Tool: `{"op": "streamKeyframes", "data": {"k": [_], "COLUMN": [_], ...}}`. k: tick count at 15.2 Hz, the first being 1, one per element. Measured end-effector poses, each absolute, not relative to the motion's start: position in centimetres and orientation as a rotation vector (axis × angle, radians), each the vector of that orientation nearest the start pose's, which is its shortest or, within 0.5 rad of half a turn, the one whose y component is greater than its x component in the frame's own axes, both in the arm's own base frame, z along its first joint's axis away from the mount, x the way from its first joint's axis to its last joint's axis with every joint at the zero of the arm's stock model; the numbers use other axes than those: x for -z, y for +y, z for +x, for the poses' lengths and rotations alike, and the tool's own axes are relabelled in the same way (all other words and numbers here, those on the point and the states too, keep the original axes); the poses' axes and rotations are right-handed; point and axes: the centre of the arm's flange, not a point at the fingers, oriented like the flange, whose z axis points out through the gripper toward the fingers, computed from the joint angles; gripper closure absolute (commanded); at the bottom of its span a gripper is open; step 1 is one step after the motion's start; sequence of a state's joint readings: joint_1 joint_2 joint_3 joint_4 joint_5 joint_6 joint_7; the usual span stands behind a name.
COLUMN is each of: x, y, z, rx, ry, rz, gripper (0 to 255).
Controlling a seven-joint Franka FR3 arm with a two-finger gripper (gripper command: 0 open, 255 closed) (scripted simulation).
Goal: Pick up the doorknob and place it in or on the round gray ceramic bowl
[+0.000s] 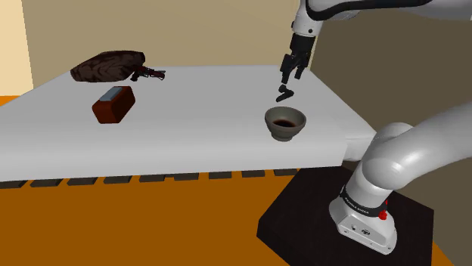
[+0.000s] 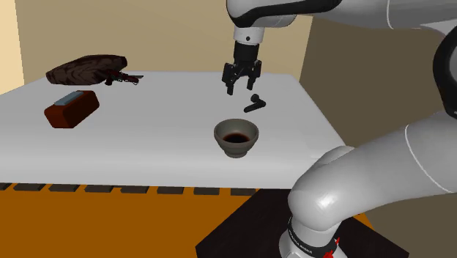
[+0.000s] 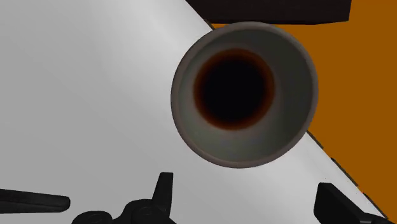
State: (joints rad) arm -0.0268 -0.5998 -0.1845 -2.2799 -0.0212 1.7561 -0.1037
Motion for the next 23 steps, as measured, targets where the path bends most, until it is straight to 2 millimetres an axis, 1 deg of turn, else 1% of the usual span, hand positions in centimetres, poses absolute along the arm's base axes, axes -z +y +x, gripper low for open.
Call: {"op": "streamKeyframes", "data": {"k": [5,7,8,10,11,12,14,15,17,20,23], "x": [-54.7,-53.3,-52.9,-52.2,-51.6,-51.1,-50.2,-49.7,-48.3,-46.3,-45.0], "y": [-14.5,-16.3,-17.5,-19.1,-20.3,-21.6,-23.6,-24.3,-26.4,-29.7,-32.8], "z": [40.0,41.0,41.4,43.0,43.3,44.0,45.0,45.7,47.1,48.7,50.4], "rx": [0.105,0.097,0.094,0.088,0.084,0.082,0.074,0.071,0.065,0.053,0.043], "ry": [0.121,0.123,0.124,0.126,0.127,0.129,0.131,0.131,0.133,0.136,0.139], "rz": [-3.08,-3.086,-3.089,-3.095,-3.098,-3.102,-3.108,-3.11,-3.117,-3.127,-3.136], "gripper": [0,0,0,0,0,0,0,0,0,0,0]}}
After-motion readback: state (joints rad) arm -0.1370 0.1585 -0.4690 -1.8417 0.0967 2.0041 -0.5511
